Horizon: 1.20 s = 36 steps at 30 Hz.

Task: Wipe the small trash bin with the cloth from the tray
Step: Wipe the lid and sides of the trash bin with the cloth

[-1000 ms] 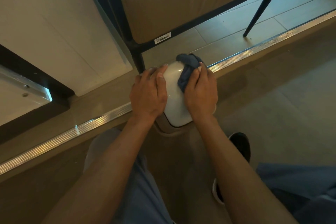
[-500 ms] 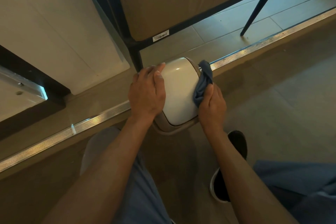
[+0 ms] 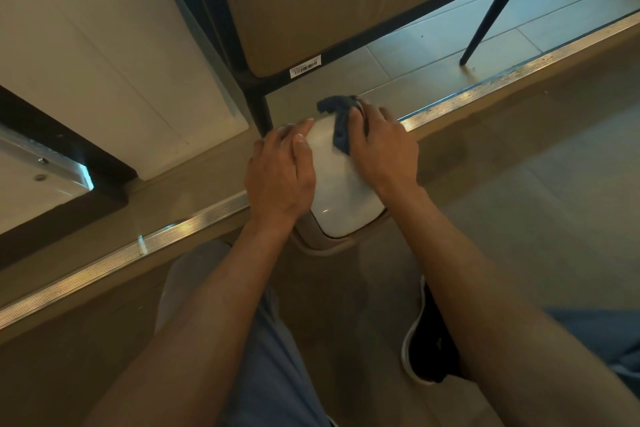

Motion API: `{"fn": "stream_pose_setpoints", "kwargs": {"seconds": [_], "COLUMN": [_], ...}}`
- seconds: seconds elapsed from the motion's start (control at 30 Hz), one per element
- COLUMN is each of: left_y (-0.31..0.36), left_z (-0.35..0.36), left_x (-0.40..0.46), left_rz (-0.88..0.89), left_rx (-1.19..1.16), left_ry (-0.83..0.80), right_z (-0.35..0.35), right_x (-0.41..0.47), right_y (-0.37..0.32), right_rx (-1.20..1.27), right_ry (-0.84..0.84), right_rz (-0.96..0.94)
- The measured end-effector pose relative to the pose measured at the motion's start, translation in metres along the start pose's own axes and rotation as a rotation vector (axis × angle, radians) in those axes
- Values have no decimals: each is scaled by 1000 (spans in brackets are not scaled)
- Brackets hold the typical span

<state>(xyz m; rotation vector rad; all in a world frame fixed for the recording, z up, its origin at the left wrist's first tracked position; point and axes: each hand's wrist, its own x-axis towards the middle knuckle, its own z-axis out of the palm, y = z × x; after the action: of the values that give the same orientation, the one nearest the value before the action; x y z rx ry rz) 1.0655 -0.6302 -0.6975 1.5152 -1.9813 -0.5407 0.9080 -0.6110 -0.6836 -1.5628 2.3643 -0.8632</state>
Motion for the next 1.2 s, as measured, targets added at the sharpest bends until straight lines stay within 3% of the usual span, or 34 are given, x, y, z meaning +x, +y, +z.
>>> {"fn": "stream_pose_setpoints", "kwargs": {"seconds": [0.13, 0.23, 0.47, 0.63, 0.8, 0.9, 1.07, 1.13, 1.2], "left_y": [1, 0, -1, -4, -4, -3, -4, -4, -5], "left_z": [0, 1, 2, 3, 2, 0, 2, 3, 3], "left_x": [-1, -1, 0, 1, -2, -3, -3, -3, -3], "left_rz": [-4, -1, 6, 3, -18, -33, -13, -16, -10], "left_rx": [-5, -20, -72, -103, -91, -90, -70, -70, -60], "left_ry": [16, 15, 29, 23, 19, 23, 39, 41, 43], "right_z": [10, 17, 24, 26, 7, 4, 13, 17, 17], "right_x": [-48, -44, -27, -25, 21, 44, -10, -36, -55], "right_y": [22, 16, -29, -24, -9, -13, 1, 18, 27], "right_rx": [118, 135, -183, -239, -91, -127, -121, -23, 112], "right_ry": [126, 161, 57, 66, -119, -223, 2, 116, 153], "right_rz": [183, 206, -42, -171, 13, 83, -181, -146, 21]}}
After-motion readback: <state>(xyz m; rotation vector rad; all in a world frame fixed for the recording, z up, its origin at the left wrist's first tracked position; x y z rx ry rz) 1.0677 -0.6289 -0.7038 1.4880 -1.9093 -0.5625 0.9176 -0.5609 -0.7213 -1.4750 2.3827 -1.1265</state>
